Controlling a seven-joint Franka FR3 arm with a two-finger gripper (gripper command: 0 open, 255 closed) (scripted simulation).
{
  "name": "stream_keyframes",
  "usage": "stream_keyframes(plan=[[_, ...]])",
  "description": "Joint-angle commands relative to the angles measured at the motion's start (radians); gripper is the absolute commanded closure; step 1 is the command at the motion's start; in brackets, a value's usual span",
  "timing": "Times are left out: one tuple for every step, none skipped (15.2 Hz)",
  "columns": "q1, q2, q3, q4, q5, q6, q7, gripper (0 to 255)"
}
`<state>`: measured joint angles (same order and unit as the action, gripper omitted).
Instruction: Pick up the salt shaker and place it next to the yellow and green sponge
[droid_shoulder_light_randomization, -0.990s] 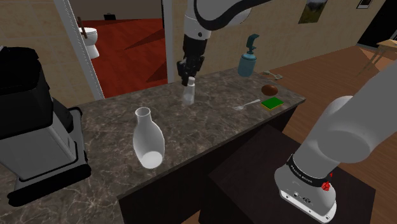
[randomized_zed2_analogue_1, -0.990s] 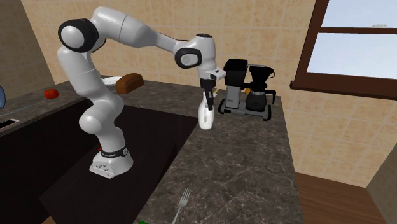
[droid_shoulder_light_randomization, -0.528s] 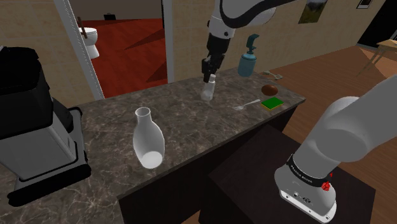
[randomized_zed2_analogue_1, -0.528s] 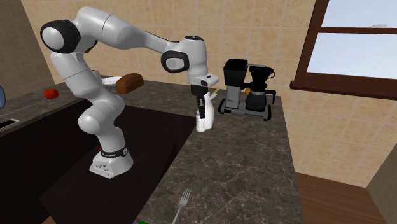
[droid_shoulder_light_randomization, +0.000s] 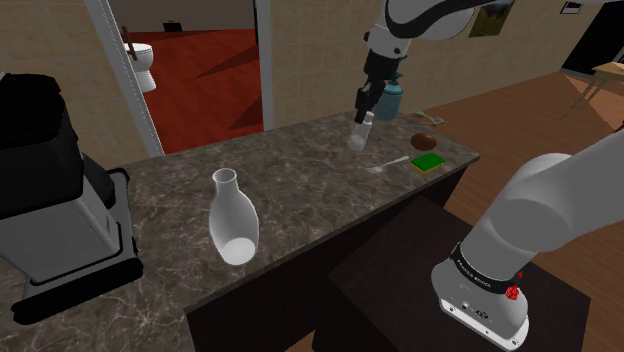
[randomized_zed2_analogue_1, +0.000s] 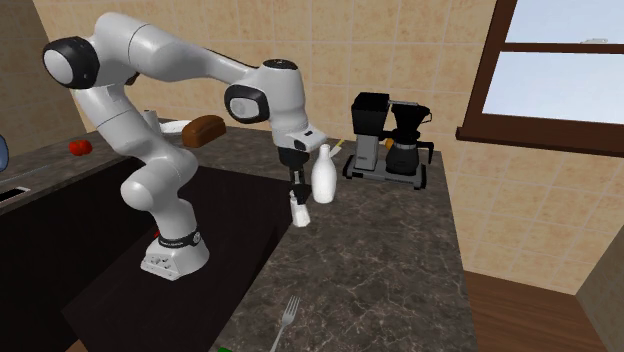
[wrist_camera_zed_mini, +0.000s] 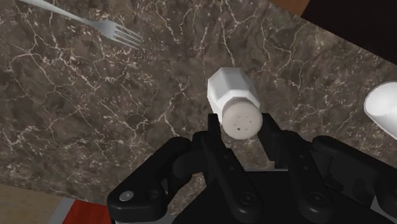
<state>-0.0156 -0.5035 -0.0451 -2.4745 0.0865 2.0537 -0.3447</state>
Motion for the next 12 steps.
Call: stream_keyframes(plan=[[-0.021, -0.016, -0.037, -0.006, -0.017, -0.013, -0.048, 255], [-0.033, -0.023, -0.056, -0.01, -0.026, -0.018, -0.072, 255], [-0.045, -0.029, -0.076, -0.013, -0.035, -0.023, -0.097, 255], [-0.056, -0.033, -0.096, -0.014, -0.045, -0.028, -0.121, 255], [-0.067, -0.037, -0.115, -0.015, -0.055, -0.033, -0.145, 255], [-0.079, -0.039, -0.135, -0.014, -0.064, -0.038, -0.17, 255], [-0.09, -0.04, -0.156, -0.012, -0.074, -0.042, -0.195, 255], [-0.1, -0.039, -0.176, -0.008, -0.083, -0.046, -0.219, 255], [-0.111, -0.037, -0.196, -0.004, -0.092, -0.05, -0.244, 255], [-0.122, -0.034, -0.216, 0.002, -0.101, -0.054, -0.269, 255], [-0.132, -0.03, -0.237, 0.009, -0.11, -0.058, -0.295, 255], [-0.141, -0.024, -0.257, 0.017, -0.118, -0.061, -0.32, 255]])
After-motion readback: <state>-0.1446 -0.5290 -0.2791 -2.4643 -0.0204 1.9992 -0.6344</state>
